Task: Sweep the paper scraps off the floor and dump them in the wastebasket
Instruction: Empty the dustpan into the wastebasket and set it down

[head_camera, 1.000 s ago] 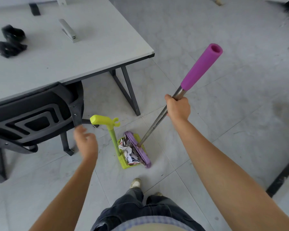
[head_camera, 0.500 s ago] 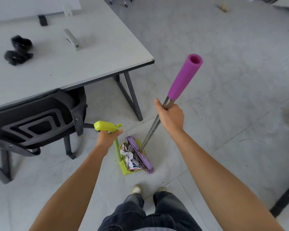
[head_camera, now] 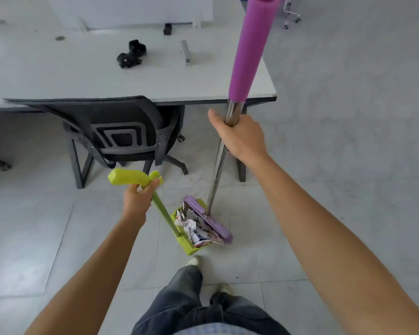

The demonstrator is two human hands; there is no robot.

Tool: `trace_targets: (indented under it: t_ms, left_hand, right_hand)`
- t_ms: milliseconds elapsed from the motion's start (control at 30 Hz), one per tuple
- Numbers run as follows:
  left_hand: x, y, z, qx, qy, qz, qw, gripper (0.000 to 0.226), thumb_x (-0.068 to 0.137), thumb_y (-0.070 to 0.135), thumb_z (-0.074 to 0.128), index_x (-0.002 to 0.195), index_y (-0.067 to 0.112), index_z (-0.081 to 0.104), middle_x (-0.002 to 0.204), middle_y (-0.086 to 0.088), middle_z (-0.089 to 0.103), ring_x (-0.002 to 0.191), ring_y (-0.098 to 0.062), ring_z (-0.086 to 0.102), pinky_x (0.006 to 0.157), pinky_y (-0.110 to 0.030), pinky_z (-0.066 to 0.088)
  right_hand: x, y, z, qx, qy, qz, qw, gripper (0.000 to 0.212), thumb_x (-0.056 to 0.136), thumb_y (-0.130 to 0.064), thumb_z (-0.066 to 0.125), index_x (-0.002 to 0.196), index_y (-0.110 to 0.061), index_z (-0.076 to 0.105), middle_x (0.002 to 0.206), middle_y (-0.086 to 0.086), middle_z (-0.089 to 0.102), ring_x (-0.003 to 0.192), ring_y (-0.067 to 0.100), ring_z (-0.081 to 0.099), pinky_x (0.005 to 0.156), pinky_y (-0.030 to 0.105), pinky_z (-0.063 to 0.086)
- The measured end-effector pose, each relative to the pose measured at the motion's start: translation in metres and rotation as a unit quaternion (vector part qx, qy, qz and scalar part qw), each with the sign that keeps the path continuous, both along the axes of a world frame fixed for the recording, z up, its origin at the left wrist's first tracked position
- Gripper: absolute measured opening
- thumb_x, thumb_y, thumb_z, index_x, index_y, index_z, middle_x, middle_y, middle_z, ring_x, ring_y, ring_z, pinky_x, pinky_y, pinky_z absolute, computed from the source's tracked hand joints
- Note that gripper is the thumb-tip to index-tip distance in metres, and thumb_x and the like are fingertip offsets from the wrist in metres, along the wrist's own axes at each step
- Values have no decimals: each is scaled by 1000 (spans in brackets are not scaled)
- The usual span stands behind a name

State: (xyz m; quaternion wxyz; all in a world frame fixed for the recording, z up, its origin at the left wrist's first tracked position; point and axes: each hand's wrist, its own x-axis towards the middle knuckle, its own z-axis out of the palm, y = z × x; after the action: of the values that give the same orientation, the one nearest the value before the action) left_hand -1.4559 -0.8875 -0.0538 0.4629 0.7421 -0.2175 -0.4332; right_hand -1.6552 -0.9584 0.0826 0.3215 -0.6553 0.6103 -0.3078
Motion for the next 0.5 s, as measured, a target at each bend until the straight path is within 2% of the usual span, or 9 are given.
trace_targets:
  t_ms: [67,200,300,400,500]
  left_hand:
    - [2,23,4,-10,-2,49,999,24,88,26,64,71,21,49,75,-3,46,82,-23,44,73,-34,39]
    - [6,66,9,-30,-18,142,989,25,88,25,64,69,21,49,74,-3,44,81,-23,43,59,-28,37]
    - [19,101,14,-41,-17,204,978,24,88,23,64,70,20,49,70,0,43,82,-23,42,56,-25,35]
    - [38,140,15,-46,-23,262,964,20,88,24,65,74,17,51,77,-4,45,83,-24,44,57,-26,36]
    - [58,184,16,-51,-28,327,943,19,87,25,65,93,10,55,77,-3,48,84,-25,45,58,-26,38]
  right_hand:
    - [7,6,4,-11,3,51,999,60,88,-53,46,45,-18,23,41,-7,31,32,5,38,38,13,31]
    - [31,23,9,-19,-15,143,989,60,88,-52,46,44,-19,22,40,-8,28,26,4,35,38,15,27]
    - [58,40,11,-20,-16,207,978,60,88,-53,46,44,-20,24,40,-8,29,25,4,34,35,12,25]
    - [92,60,13,-19,-19,260,965,59,87,-54,47,43,-20,28,34,-9,34,33,4,39,45,18,30]
    - [133,87,16,-15,-26,322,946,57,87,-55,48,44,-20,32,39,-9,39,42,8,42,50,23,35]
